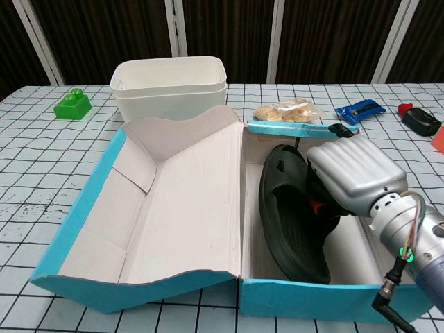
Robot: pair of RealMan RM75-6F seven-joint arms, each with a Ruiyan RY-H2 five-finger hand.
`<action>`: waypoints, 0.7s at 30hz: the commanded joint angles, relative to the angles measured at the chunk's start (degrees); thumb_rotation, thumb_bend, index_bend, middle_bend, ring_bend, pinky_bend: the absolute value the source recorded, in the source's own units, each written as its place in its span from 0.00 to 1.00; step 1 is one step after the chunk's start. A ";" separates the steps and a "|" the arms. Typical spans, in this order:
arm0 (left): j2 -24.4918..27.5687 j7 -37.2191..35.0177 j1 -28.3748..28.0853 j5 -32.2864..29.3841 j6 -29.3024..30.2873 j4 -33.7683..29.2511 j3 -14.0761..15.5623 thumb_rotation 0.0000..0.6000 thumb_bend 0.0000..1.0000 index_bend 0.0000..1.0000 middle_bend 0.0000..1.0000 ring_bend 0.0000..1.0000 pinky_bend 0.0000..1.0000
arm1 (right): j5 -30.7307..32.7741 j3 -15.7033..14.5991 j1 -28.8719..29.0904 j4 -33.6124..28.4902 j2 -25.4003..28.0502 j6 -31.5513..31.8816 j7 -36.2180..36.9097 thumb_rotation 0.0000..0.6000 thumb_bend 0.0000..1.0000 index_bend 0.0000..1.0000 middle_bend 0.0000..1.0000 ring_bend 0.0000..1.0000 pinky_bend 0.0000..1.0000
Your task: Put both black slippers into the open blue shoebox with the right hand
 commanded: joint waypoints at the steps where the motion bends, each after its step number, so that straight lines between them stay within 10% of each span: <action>1: -0.01 0.05 -0.01 0.01 -0.01 0.00 0.01 1.00 0.51 0.07 0.00 0.00 0.02 | 0.28 0.31 -0.15 -0.73 0.02 -0.24 0.09 1.00 0.65 0.79 0.58 0.35 0.02; 11: -0.10 0.32 -0.01 0.03 0.04 -0.03 0.02 1.00 0.51 0.07 0.00 0.00 0.02 | 4.78 2.58 -0.65 -8.32 2.86 -1.72 -2.12 1.00 0.63 0.56 0.53 0.31 0.02; 21: -0.23 0.86 -0.06 0.04 0.03 -0.13 0.04 1.00 0.51 0.07 0.00 0.00 0.02 | 13.52 5.18 0.04 -18.24 7.55 -3.85 -5.80 1.00 0.39 0.20 0.26 0.17 0.00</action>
